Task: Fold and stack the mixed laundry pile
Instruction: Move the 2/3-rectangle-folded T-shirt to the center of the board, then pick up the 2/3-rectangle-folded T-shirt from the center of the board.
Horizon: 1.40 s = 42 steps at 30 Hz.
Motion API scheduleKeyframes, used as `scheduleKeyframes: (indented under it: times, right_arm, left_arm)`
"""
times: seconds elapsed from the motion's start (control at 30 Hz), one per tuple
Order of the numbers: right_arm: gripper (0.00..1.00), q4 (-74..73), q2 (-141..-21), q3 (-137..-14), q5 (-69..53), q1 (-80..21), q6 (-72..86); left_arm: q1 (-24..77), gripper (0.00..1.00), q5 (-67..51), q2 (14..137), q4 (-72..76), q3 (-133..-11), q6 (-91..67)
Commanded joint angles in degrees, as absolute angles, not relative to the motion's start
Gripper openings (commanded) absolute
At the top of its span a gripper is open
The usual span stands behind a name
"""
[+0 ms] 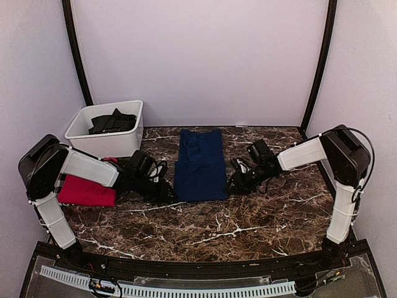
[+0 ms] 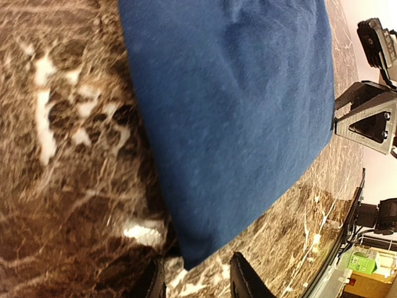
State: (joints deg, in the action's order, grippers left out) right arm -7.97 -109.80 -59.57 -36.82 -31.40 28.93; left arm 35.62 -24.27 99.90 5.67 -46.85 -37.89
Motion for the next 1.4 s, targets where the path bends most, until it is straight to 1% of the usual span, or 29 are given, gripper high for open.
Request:
scheduleKeyframes:
  times: [0.0,0.13,0.23,0.3,0.4,0.5,0.53,0.57,0.73,0.83,1.0,1.1,1.17,1.23,1.37]
  right_arm:
    - [0.32,-9.4,-112.7,-61.2,-36.3,-32.2,27.1]
    - [0.31,-9.3,-112.5,-60.1,-36.7,-32.9,27.5]
    - [0.33,-8.9,-112.0,-58.4,-36.6,-33.0,27.8]
    - [0.32,-8.2,-111.8,-57.2,-36.7,-33.1,28.1]
    - [0.24,-7.3,-112.2,-56.5,-36.9,-33.3,28.4]
    - [0.08,-6.8,-112.5,-56.9,-37.7,-33.4,28.6]
    - [0.03,-6.9,-112.1,-56.9,-37.7,-33.5,28.7]
    - [0.00,-6.9,-111.6,-56.7,-37.8,-33.4,28.9]
    - [0.00,-6.1,-106.4,-51.9,-37.8,-34.4,31.0]
    - [0.00,-5.7,-101.6,-48.1,-37.6,-37.4,33.0]
    - [0.00,-5.8,-91.9,-40.9,-36.7,-41.5,38.4]
    - [0.00,-8.0,-84.7,-37.8,-36.7,-42.7,41.6]
    - [0.00,-11.1,-78.6,-37.6,-36.3,-42.8,42.6]
    - [0.00,-15.5,-74.8,-40.1,-34.7,-42.8,42.1]
    - [0.00,-21.2,-74.2,-46.1,-31.9,-42.1,39.9]
  left_arm:
    - [35.6,0.31,-23.2,102.1,2.9,-48.5,-37.1]
    - [35.6,0.27,-23.4,102.4,2.8,-48.6,-37.0]
    - [35.8,0.25,-23.8,102.4,3.0,-48.2,-36.9]
    - [36.0,0.24,-24.1,102.7,3.1,-48.0,-36.9]
    - [36.2,0.18,-24.6,103.4,4.0,-47.9,-37.0]
    - [36.5,0.06,-25.4,103.9,4.8,-47.9,-37.1]
    - [36.7,0.05,-25.5,103.4,4.8,-47.6,-37.2]
    - [37.1,0.01,-25.3,103.0,4.8,-47.4,-37.1]
    - [38.5,0.00,-25.0,96.7,5.2,-42.6,-37.9]
    - [40.9,0.00,-24.9,92.2,4.8,-39.3,-39.3]
    - [46.6,0.00,-25.0,81.9,2.4,-34.1,-41.9]
    - [49.6,0.00,-24.8,74.2,-2.8,-32.4,-43.7]
    - [50.3,0.00,-24.4,69.4,-6.2,-32.4,-44.2]
    - [50.4,0.00,-22.7,65.7,-9.4,-33.7,-43.8]
    - [50.4,0.00,-19.4,64.3,-14.9,-38.7,-42.2]
